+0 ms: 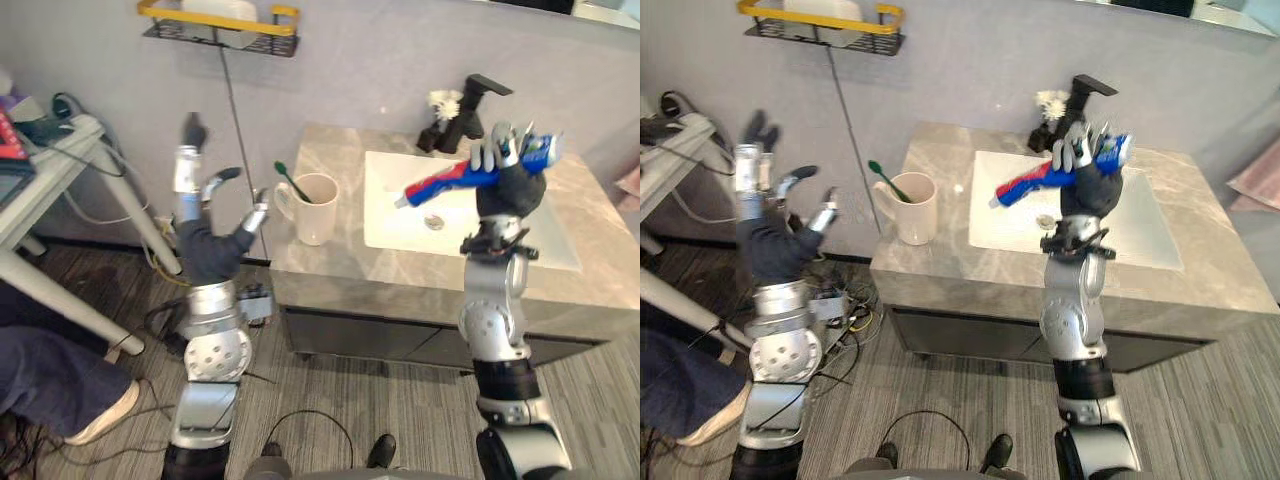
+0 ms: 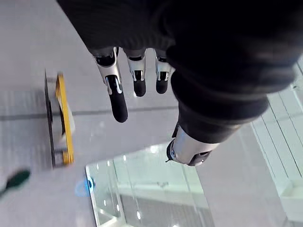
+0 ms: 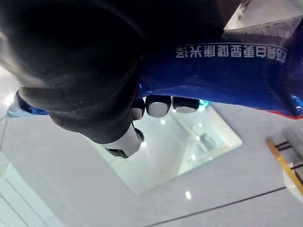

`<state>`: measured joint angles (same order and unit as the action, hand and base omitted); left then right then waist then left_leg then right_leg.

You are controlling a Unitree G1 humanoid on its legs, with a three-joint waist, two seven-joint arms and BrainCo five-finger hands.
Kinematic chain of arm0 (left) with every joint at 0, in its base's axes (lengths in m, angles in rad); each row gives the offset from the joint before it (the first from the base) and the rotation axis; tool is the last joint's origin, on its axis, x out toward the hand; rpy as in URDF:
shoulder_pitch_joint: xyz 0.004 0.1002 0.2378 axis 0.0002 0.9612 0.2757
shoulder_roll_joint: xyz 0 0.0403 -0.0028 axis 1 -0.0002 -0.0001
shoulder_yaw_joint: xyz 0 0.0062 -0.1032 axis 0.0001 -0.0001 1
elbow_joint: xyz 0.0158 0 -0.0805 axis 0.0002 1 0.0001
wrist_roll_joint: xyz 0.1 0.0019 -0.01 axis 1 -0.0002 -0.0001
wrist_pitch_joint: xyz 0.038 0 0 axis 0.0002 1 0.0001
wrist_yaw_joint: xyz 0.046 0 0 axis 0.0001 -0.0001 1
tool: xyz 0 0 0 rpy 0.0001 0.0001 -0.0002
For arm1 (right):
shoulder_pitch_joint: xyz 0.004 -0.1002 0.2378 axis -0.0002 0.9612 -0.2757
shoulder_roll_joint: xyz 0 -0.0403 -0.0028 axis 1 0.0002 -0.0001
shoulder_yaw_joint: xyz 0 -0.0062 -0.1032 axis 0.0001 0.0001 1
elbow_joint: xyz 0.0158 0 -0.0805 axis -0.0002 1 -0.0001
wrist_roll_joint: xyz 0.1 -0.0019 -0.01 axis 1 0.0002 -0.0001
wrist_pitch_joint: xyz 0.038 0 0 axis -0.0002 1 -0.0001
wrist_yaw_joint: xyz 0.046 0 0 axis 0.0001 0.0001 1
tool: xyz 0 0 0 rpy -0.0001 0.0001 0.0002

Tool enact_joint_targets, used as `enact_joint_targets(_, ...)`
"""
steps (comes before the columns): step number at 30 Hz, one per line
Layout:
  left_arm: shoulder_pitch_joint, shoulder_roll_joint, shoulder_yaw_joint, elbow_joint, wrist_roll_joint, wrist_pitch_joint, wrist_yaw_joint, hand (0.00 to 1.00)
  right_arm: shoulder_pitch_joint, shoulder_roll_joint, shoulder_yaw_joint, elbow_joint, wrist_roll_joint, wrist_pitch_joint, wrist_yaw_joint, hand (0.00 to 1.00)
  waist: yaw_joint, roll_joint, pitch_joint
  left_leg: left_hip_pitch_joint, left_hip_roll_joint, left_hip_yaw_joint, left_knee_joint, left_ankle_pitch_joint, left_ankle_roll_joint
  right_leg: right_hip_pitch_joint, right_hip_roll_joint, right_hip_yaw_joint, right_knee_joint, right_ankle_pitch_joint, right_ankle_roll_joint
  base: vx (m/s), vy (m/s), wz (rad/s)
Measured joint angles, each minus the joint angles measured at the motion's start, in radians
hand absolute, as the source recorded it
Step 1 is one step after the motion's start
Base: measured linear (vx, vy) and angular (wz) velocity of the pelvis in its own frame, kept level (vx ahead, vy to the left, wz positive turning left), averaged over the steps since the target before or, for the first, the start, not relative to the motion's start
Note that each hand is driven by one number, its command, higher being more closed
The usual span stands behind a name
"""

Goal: Organize washtable

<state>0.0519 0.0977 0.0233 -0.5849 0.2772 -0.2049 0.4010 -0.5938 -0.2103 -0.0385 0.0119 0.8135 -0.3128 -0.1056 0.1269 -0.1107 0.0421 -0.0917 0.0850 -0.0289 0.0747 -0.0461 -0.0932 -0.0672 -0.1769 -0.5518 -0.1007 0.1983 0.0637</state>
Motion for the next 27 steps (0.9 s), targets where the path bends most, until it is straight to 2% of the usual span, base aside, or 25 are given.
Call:
enact_joint_targets(1,0.019,0.0,0.024,-0.01,0.0,0.0,0.005,0.0,-0.036,-0.01,-0.001,0.03,0.0,0.0,-0.004,1.0,0.004,-0.006,0.002,0.001,-0.001,-0.012,-0.006,0.006,-0.002,0.007,-0.001,-0.014,0.0,-0.001,0.002,-0.01,0.011,0.45)
enact_joint_targets(3,0.055,-0.008,0.089,-0.015,0.003,0.002,0.033,0.0,-0.112,-0.041,0.001,0.084,0.001,0.0,-0.008,1.0,0.037,-0.028,0.006,-0.007,-0.002,-0.029,-0.009,0.009,-0.002,0.01,-0.001,-0.028,0.0,-0.008,0.003,-0.02,0.015,0.29)
enact_joint_targets(5,0.103,-0.032,0.15,-0.014,0.008,0.005,0.051,0.0,-0.182,-0.064,0.003,0.133,0.003,0.0,-0.009,1.0,0.054,-0.044,0.009,-0.025,-0.006,-0.054,-0.008,0.012,-0.004,0.012,-0.004,-0.054,-0.002,-0.015,0.006,-0.03,0.003,0.36)
enact_joint_targets(7,0.135,-0.051,0.187,-0.001,0.008,0.005,0.063,0.0,-0.229,-0.091,0.005,0.172,0.008,0.001,-0.012,1.0,0.058,-0.051,0.012,-0.037,-0.007,-0.072,-0.009,0.02,-0.008,0.012,-0.004,-0.077,-0.004,-0.02,0.009,-0.02,0.001,0.41)
enact_joint_targets(8,0.156,-0.066,0.216,0.049,0.006,0.006,0.077,0.0,-0.265,-0.117,0.019,0.207,0.011,0.002,-0.024,1.0,0.079,-0.053,0.013,-0.036,-0.007,-0.081,-0.027,0.034,-0.008,0.012,-0.005,-0.087,-0.004,-0.022,0.012,0.01,0.002,0.26)
enact_joint_targets(9,0.166,-0.068,0.23,0.1,0.0,0.005,0.087,0.0,-0.289,-0.129,0.034,0.232,0.016,0.006,-0.024,1.0,0.086,-0.052,0.014,-0.037,-0.008,-0.088,-0.033,0.038,-0.009,0.012,-0.005,-0.094,-0.004,-0.023,0.012,0.01,0.002,0.22)
enact_joint_targets(11,0.174,-0.065,0.25,0.239,0.0,0.009,0.102,0.0,-0.337,-0.165,0.082,0.285,0.041,0.011,-0.023,1.0,0.088,-0.052,0.015,-0.044,-0.009,-0.104,-0.036,0.043,-0.011,0.012,-0.005,-0.109,-0.003,-0.024,0.012,0.0,0.002,0.2)
enact_joint_targets(13,0.178,-0.064,0.254,0.387,-0.001,0.032,0.105,0.0,-0.372,-0.209,0.123,0.32,0.065,0.02,-0.021,1.0,0.088,-0.058,0.019,-0.049,-0.011,-0.11,-0.036,0.043,-0.011,0.012,-0.007,-0.118,-0.002,-0.025,0.012,0.01,0.007,0.14)
enact_joint_targets(16,0.223,-0.074,0.251,0.58,-0.01,0.072,0.095,0.0,-0.418,-0.282,0.175,0.327,0.089,0.045,-0.019,1.0,0.079,-0.079,0.038,-0.053,-0.013,-0.111,-0.036,0.043,-0.011,0.011,-0.01,-0.125,-0.001,-0.029,0.013,0.03,0.014,0.04)
enact_joint_targets(21,0.275,-0.111,0.254,0.645,-0.052,0.087,0.059,0.0,-0.428,-0.345,0.219,0.327,0.089,0.057,-0.02,1.0,0.08,-0.082,0.045,-0.054,-0.015,-0.111,-0.033,0.041,-0.009,0.01,-0.013,-0.126,0.0,-0.03,0.014,0.04,0.007,-0.01)
enact_joint_targets(27,0.266,-0.112,0.272,0.76,-0.122,0.087,0.045,0.0,-0.428,-0.351,0.268,0.311,0.083,0.077,-0.021,1.0,0.075,-0.087,0.052,-0.054,-0.014,-0.094,-0.032,0.037,-0.004,-0.003,-0.013,-0.106,-0.001,-0.03,0.014,0.01,0.007,-0.09)
